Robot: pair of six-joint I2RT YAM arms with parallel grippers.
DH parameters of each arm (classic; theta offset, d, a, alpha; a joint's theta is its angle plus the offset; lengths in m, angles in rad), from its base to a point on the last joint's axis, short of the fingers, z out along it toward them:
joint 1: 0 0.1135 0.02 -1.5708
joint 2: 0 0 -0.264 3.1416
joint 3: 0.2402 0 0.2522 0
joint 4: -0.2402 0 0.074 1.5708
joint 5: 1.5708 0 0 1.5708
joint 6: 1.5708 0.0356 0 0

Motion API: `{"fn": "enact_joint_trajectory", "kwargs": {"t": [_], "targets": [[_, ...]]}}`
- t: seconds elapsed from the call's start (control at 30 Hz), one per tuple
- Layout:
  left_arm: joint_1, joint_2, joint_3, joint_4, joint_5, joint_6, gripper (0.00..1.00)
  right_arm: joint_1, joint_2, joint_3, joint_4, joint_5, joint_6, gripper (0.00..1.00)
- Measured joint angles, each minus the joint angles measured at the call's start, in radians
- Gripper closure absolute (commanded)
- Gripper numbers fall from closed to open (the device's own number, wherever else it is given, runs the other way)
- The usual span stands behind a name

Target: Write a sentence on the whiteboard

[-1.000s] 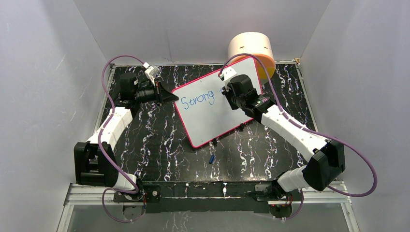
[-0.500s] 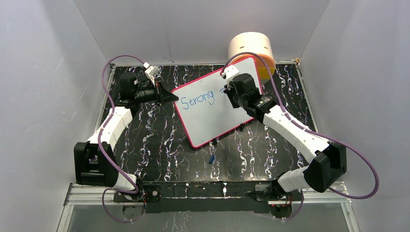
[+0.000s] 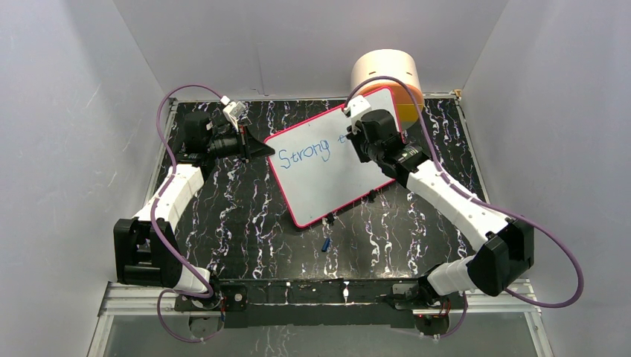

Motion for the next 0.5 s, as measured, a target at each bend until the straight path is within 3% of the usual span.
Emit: {"fn": "enact_joint_trajectory", "kwargs": {"t": [0.5], "targets": [[0.0,0.0,0.0,-0.001,0.0,0.002,1.0,-0.001,0.038,0.053,0.012,-0.024,-0.018,1.0]]}}
